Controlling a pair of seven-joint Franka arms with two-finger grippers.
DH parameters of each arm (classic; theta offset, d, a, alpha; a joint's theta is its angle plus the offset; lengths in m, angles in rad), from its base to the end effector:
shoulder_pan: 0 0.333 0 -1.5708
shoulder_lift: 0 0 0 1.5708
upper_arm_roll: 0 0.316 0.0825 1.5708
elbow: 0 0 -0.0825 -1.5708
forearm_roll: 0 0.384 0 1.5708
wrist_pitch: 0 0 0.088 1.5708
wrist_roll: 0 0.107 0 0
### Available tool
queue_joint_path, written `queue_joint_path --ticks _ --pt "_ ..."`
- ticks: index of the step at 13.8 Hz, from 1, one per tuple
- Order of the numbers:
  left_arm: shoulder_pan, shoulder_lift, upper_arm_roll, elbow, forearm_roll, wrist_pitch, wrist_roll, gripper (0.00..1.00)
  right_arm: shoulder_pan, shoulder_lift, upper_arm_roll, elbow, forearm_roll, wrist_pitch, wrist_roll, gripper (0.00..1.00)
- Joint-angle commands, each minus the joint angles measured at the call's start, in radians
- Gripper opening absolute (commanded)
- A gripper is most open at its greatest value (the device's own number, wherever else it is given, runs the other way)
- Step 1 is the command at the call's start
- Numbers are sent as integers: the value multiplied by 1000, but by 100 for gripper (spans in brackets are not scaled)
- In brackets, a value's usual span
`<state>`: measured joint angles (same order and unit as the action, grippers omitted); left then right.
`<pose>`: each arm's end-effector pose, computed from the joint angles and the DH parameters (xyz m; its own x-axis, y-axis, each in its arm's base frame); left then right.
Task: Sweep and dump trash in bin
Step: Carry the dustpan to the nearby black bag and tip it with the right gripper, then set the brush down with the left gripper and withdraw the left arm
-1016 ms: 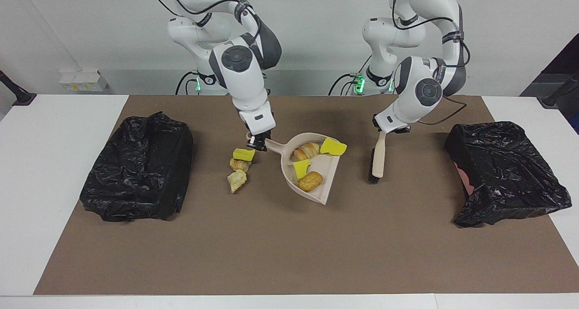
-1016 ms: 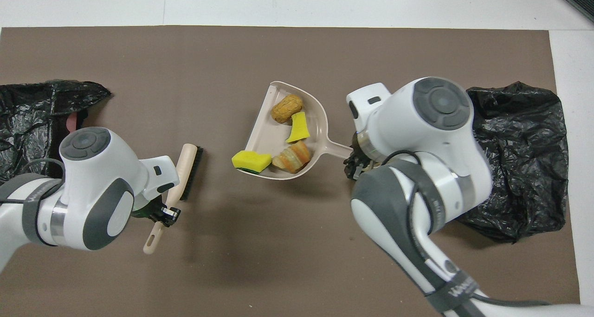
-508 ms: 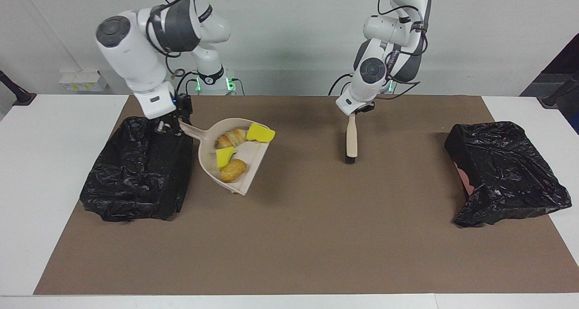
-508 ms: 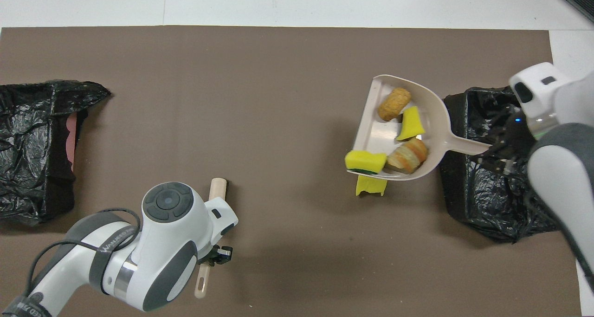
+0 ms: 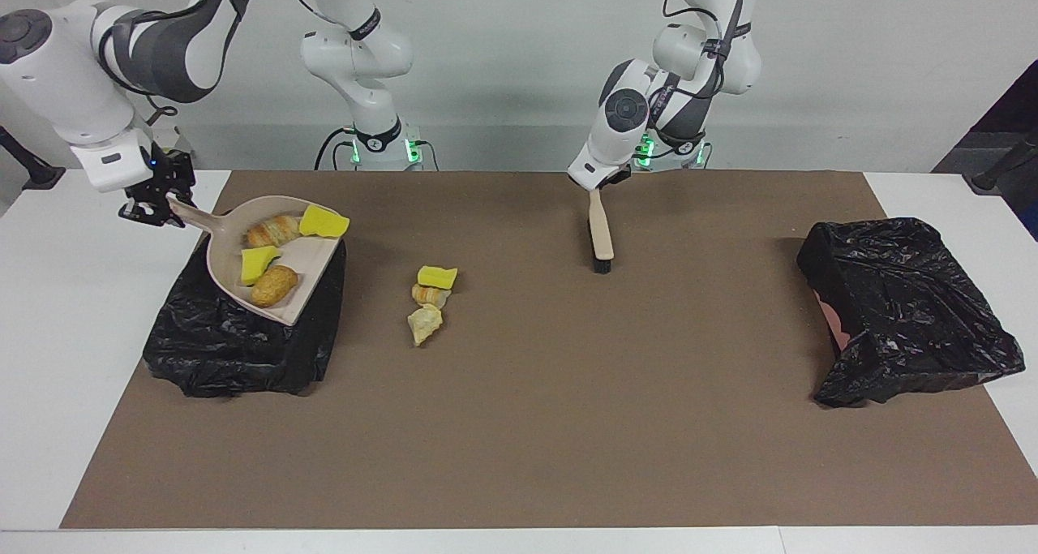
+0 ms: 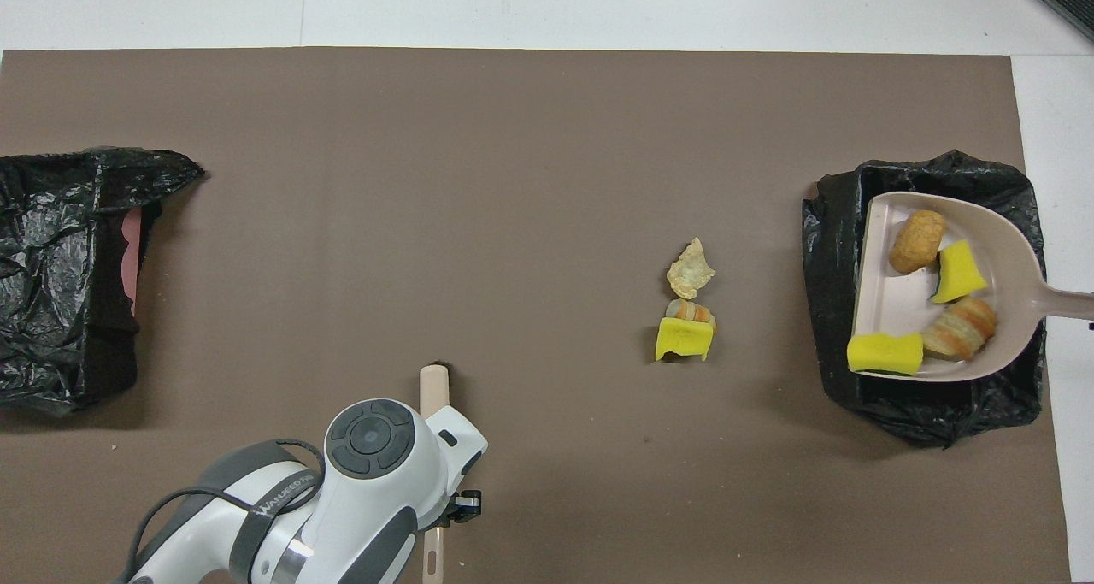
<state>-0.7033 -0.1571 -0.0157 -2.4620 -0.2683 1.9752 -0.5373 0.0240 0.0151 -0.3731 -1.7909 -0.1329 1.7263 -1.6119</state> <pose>0.3069 -0.2910 0.3339 0.9218 -0.0305 -0.3864 -0.0347 -0.9994 -0.0039 0.5216 -0.2017 0.5262 0.2708 0.9537 -0.1309 0.9553 -0.2830 -0.0855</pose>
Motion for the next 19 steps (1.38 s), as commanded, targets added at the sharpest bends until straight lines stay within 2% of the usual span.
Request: queue_joint_path --ticks 1,5,9,11,13,15,17,19 --pt "2 -9 20 -11 -20 28 7 100 20 -9 6 -12 -188 33 -16 0" --pt "76 68 23 112 -20 10 8 100 97 -7 20 -22 -436 73 13 0" --pt "174 88 25 240 -6 -13 10 100 108 -7 112 -18 -595 36 119 0" --pt "243 88 25 296 -2 -12 25 100 108 -12 167 -16 -634 -55 157 0" --pt "269 96 25 374 46 -24 135 100 108 -21 247 -4 -711 -135 182 0" --pt "284 114 25 440 104 -51 227 100 108 -43 270 -8 -731 -171 187 0" --pt "321 151 25 527 110 -111 284 100 108 -53 310 1 -755 -224 185 0" --pt "361 175 25 599 107 -154 287 100 108 -99 344 2 -763 -280 185 0"
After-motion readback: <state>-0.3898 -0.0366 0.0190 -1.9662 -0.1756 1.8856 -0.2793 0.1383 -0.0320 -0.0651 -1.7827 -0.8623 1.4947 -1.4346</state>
